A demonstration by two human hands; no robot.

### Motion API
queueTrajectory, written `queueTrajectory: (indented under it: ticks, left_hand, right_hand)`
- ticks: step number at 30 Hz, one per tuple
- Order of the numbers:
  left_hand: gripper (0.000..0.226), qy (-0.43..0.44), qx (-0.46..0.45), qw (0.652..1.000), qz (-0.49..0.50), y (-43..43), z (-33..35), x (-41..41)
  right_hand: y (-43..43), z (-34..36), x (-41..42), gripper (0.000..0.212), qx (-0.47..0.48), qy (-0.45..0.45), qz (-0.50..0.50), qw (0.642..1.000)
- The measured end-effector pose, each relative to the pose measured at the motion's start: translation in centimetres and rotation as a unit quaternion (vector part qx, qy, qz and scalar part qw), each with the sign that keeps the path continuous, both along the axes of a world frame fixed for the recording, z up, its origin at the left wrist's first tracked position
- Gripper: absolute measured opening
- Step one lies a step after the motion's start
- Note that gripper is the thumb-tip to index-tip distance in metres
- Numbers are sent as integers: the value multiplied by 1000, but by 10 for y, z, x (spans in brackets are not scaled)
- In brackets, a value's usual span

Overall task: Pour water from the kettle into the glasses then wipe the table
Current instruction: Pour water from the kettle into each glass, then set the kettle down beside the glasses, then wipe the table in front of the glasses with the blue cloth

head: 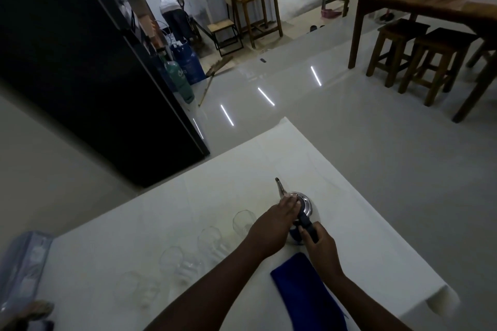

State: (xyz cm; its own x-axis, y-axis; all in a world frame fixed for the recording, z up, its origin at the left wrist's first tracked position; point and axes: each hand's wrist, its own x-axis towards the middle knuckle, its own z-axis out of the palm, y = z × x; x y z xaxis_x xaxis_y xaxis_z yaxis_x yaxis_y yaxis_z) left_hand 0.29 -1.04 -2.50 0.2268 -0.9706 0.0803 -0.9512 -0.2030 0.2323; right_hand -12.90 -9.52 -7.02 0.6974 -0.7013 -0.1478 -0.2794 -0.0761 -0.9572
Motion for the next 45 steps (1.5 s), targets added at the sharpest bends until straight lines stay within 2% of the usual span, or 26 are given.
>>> queueTrajectory:
  ticks: [10,13,16,20,22,25,27,31,33,36,39,45]
  left_hand:
    - [71,24,-19,998,52,1,-8,-16]
    - [68,40,-37,996,65,6,-6,-22]
    - [49,52,-70,992,86,18,0,-33]
    - [43,77,-95,984,130,46,-13,-55]
    - [41,84,-98,981,142,66,-29,-68]
    - [51,103,-102,974,175,95,-52,-89]
    - [40,125,-89,966,210,111,-65,-99]
    - [44,136,-39,955,262,134,-80,-111]
    - [46,144,-34,949,280,143,-84,-116]
    - [47,158,-35,938,308,156,-87,-119]
    - [41,163,-48,934,314,174,-90,-120]
    - [41,158,-50,930,329,217,-95,-116]
  right_hand:
    - [-4,-4,-10,4,-65,26,46,996]
    - [-4,-5,-16,20,-142,56,54,987]
    - [-5,-1,-30,37,-213,77,38,973]
    - [3,1,-53,33,-263,75,67,960]
    - [10,-9,-65,38,-289,121,113,943]
    - [20,-31,-83,42,-311,159,161,923]
    - [29,-43,-92,46,-318,153,197,915]
    - [52,-61,-92,65,-354,193,296,866]
    - [62,-67,-87,70,-373,228,315,843]
    - [72,-69,-76,65,-402,264,305,822]
    - [78,-70,-68,53,-400,282,277,827]
    - [89,-70,-57,53,-390,295,259,833]
